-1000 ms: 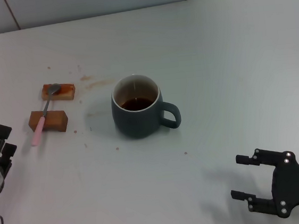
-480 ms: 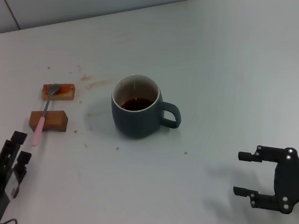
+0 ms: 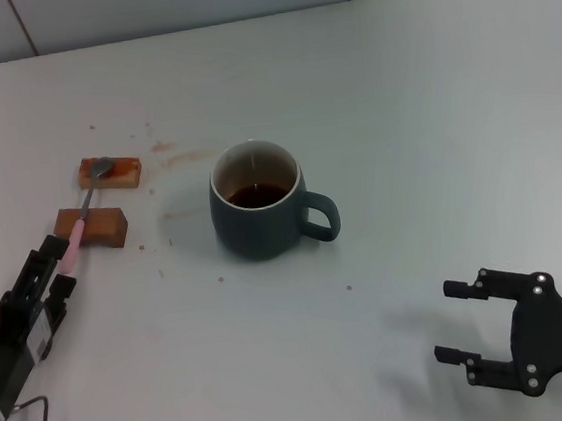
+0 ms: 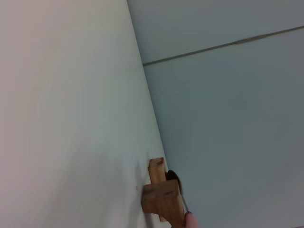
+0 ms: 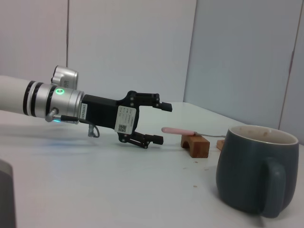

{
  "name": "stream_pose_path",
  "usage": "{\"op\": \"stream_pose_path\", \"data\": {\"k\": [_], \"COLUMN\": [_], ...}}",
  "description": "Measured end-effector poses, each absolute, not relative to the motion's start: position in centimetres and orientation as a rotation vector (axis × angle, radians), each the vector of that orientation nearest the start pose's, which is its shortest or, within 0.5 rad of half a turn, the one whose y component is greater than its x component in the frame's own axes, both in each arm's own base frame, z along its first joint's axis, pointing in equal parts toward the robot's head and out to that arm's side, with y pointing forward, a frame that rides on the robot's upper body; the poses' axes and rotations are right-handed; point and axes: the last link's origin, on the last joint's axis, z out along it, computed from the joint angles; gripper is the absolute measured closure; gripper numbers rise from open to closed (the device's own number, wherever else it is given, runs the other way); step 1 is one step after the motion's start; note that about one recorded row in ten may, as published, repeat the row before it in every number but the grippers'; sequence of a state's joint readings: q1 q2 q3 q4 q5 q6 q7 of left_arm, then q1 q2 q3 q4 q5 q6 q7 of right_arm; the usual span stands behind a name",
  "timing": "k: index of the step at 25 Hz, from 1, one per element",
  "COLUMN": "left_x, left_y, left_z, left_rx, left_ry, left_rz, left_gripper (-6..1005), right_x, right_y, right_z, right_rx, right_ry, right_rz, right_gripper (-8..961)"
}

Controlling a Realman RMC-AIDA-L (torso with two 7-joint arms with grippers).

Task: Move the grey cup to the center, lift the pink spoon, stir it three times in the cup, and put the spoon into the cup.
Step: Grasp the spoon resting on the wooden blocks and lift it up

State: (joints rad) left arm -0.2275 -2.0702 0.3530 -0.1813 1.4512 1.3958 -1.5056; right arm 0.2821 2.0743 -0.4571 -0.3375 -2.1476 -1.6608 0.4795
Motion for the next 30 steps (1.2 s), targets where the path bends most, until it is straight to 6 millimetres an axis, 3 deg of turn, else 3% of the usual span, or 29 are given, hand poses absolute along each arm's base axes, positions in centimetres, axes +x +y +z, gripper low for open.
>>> {"op": "stream_pose_path", "data": {"k": [30], "left_x": [-34.8], "left_y": [23.7], "left_z": [-6.4], "left_rx": [1.654], "left_ry": [2.523], "left_rz": [1.949], "left_gripper": [270], "right_x": [33.2], "right_y": [21.6], "right_z": [-4.1], "right_rx": [-2.652], "right_ry": [0.097], "right_rz": [0.694], "right_gripper": [285]}}
